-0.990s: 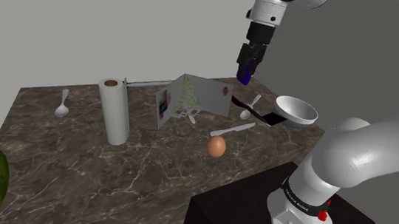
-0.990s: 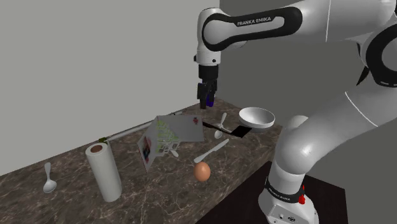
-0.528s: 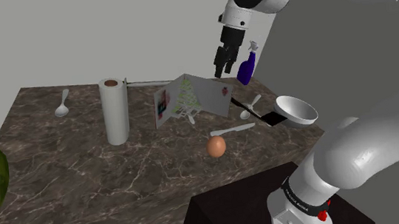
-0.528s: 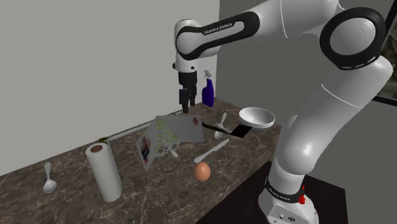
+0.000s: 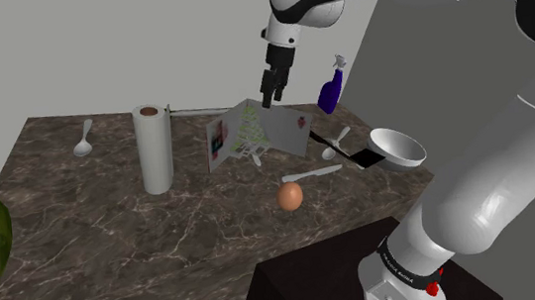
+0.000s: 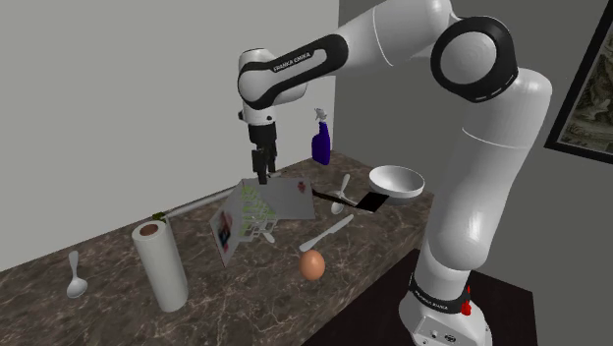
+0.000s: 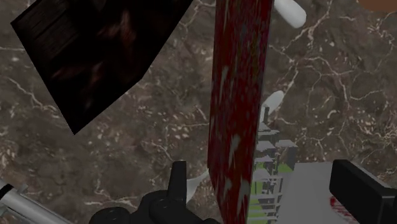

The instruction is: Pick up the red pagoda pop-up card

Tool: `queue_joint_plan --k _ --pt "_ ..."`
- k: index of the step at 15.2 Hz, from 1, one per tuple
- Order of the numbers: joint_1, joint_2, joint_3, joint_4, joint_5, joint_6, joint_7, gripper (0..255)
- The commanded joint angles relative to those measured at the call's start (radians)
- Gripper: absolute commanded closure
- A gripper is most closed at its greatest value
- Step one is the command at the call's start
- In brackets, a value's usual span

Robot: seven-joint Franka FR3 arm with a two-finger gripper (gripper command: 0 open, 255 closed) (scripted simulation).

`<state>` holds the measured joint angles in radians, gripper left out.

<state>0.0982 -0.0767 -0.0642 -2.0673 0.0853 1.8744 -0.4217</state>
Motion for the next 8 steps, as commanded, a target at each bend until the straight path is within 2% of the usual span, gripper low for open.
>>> queue_joint_plan --k 1,5,7,8 --pt "0.001 0.014 0.000 -0.009 0.001 0.023 -0.006 0" --pt "0.001 0.033 0.001 -0.050 0.005 0.083 -0.011 0" --pt "0.001 0.033 0.001 -0.050 0.005 0.083 -0.011 0" --pt "0.001 0.033 0.001 -0.053 0.005 0.086 -0.011 255"
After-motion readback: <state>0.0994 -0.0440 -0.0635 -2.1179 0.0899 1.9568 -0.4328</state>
